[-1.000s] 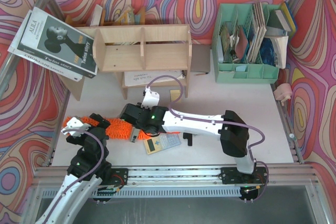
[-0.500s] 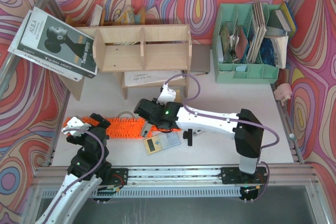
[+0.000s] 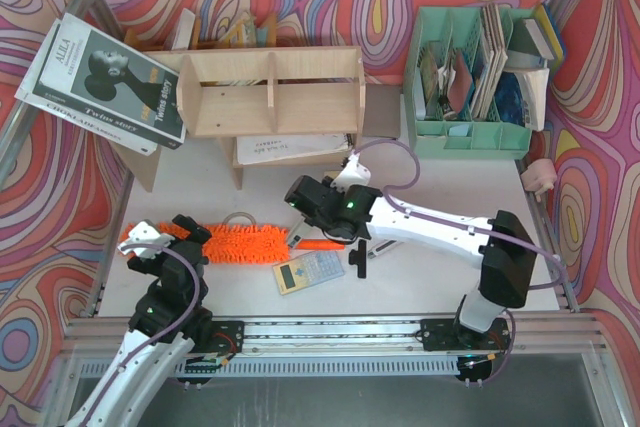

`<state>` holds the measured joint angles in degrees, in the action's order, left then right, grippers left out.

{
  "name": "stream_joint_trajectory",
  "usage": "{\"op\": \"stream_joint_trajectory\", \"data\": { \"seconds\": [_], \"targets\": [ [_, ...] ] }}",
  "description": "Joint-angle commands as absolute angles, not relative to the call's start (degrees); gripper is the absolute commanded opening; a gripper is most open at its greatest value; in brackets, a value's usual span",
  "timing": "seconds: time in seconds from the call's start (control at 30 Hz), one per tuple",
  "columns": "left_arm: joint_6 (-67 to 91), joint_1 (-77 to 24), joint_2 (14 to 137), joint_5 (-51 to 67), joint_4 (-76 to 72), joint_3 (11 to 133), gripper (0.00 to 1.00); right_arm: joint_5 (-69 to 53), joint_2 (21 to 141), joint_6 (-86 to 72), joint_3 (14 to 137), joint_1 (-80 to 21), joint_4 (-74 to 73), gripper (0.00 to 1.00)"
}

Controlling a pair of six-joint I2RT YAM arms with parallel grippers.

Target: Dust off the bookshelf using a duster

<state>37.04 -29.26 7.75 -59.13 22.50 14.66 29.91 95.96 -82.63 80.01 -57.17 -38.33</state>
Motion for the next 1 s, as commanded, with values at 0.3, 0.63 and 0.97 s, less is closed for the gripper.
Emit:
{"op": "stream_joint_trajectory", "data": {
  "seconds": [0.3, 0.63, 0.97],
  "targets": [
    [35.93, -29.27, 7.82, -58.34, 21.33, 13.54, 0.99, 29.52, 87.63, -91.22, 70.48, -49.12, -38.59, 0.00],
    [35.94, -29.32, 8.00, -58.26, 21.19, 13.54, 0.98, 23.14, 85.48, -93.70, 62.05, -40.59, -33.45, 0.00],
    [35.89, -29.27, 8.13, -58.09, 20.99, 13.54, 0.99, 21.03, 86.87, -97.34, 59.28, -37.12, -31.95, 0.00]
  ]
}}
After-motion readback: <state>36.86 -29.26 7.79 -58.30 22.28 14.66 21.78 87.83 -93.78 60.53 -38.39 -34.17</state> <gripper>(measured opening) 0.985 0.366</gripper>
